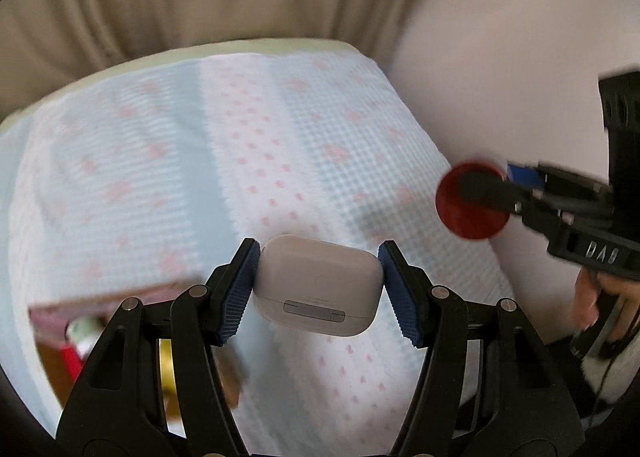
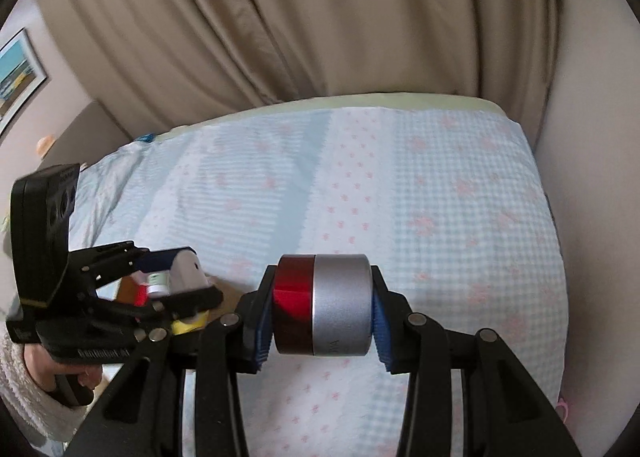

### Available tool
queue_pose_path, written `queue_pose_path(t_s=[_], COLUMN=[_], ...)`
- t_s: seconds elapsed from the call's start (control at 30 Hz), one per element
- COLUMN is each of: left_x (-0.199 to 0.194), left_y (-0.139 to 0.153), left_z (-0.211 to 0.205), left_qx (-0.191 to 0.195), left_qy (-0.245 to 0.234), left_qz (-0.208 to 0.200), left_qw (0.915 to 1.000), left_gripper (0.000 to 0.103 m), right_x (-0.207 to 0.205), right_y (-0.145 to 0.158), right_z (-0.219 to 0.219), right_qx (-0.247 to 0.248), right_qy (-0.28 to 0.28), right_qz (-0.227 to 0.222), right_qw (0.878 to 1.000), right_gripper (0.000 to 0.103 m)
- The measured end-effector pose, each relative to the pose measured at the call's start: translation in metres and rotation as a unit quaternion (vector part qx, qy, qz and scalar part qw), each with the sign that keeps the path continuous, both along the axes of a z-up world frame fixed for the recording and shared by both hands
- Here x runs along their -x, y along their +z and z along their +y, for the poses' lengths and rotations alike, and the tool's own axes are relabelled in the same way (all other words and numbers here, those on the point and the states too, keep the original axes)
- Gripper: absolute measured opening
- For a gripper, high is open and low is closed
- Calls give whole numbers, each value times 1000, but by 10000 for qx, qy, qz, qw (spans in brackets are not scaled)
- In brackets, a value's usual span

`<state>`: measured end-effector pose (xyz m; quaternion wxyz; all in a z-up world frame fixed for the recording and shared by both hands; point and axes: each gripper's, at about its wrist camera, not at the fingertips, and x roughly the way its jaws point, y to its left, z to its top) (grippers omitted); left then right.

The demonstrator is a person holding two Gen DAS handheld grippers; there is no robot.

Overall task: Organize rigid objects
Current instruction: 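Carry the earbud case and cylinder over the cardboard box with both tools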

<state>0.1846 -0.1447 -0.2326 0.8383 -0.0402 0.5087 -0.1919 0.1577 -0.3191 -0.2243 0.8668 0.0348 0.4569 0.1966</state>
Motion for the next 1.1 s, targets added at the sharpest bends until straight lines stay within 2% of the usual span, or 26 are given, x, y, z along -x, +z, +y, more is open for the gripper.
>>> queue_pose_path(t_s=[0.2,0.33,0.6,0.77,0.97,1.1], left_x=[31,54,75,80,73,66], left_y=[31,43,46,29,-14,-45], left_z=[68,118,219,271,315,330], left_qx=[13,105,321,347,225,130], left_qy=[688,992,1083,913,470,238], left_qz=[-79,-85,47,282,713,999], left_qw=[9976,9950,9936,9948,9961,9946], left_gripper=[59,59,59,59,59,59], right_x=[20,31,50,55,60,62], right_y=[19,26,19,4,-39,-69], right_z=[54,98,181,234,281,302], right_qx=[-204,-256,-311,-170,-191,-205], right_qy=[447,577,347,45,-599,-833], right_qz=[-136,-53,153,377,934,1295], right_qw=[9987,9980,9988,9991,9936,9879], right_gripper=[38,38,38,38,38,38])
